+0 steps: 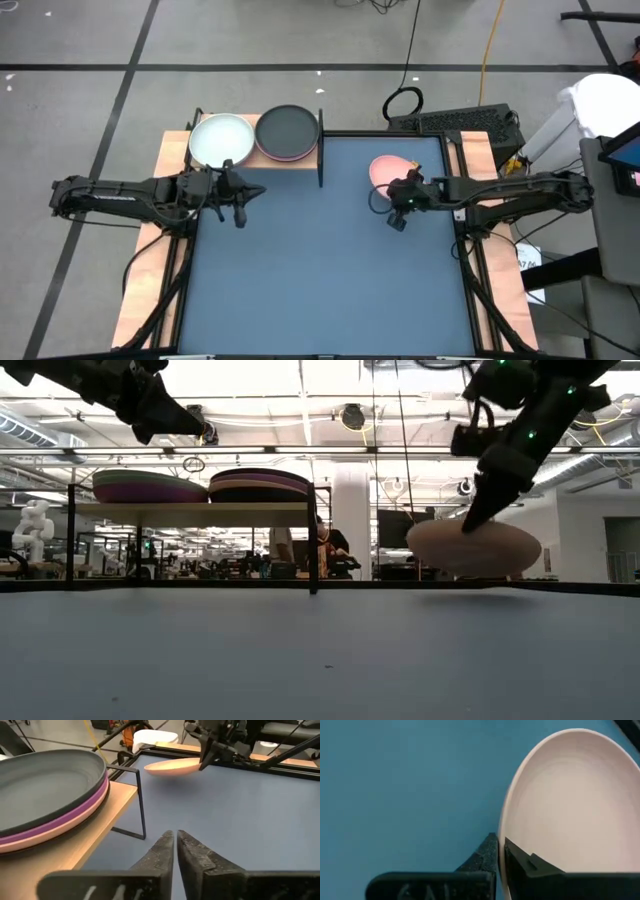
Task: Place and stack plates onto a shelf
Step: Stack the light pink plate on the white plate on the shelf
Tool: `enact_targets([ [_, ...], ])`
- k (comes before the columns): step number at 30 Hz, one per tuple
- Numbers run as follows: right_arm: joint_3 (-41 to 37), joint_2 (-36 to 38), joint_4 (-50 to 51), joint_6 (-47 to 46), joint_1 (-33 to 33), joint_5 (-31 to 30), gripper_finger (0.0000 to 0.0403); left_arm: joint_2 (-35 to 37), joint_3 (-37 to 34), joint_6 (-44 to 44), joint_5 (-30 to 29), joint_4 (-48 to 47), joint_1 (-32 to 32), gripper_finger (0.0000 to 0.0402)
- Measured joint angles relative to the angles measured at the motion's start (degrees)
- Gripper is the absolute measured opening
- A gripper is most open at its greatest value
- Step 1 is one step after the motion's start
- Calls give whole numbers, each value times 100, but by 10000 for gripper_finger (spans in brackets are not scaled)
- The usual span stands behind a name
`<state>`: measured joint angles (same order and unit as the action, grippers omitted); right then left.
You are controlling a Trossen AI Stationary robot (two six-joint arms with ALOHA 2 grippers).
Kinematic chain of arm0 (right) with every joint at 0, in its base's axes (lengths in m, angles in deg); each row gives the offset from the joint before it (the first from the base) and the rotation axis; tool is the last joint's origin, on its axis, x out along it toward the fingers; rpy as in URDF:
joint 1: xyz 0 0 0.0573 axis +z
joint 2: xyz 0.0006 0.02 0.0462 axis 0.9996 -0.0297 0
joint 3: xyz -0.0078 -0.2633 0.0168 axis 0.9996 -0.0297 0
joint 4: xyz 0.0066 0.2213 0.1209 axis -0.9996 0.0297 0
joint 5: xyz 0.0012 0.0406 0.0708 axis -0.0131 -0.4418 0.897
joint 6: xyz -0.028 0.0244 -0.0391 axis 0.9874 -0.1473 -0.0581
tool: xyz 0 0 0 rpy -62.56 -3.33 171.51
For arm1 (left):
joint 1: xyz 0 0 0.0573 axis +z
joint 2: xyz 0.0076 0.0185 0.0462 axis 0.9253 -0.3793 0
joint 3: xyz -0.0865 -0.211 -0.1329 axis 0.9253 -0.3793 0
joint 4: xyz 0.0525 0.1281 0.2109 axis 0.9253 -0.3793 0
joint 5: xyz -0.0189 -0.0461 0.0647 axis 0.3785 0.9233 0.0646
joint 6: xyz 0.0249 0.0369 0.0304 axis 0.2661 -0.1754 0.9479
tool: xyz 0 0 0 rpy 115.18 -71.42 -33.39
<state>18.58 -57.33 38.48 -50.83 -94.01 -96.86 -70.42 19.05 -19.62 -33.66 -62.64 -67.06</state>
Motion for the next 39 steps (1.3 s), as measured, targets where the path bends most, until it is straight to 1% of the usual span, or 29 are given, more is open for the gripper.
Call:
enact_targets([
  [6,0,321,-140,49,276,-2,3,0,0,-2,0,1,-4,72],
  [9,0,389,-383,252,418,220,2,0,0,7,0,6,-4,83],
  [15,0,395,-1009,882,804,842,1,0,0,710,2,51,-4,85],
  [20,0,395,-1442,1264,1099,1173,1,0,0,924,38,141,-4,86],
  [26,0,395,-1620,1370,1297,1174,1,0,0,1166,42,322,-47,86],
  [32,0,394,-1621,1490,1340,1176,1,-187,0,1376,71,417,-343,90],
  [35,0,382,-1663,1591,1340,1203,1,-421,0,1554,98,788,-521,120],
  [39,0,275,-1963,1697,1338,1662,1,-783,2,1770,103,1387,-657,192],
])
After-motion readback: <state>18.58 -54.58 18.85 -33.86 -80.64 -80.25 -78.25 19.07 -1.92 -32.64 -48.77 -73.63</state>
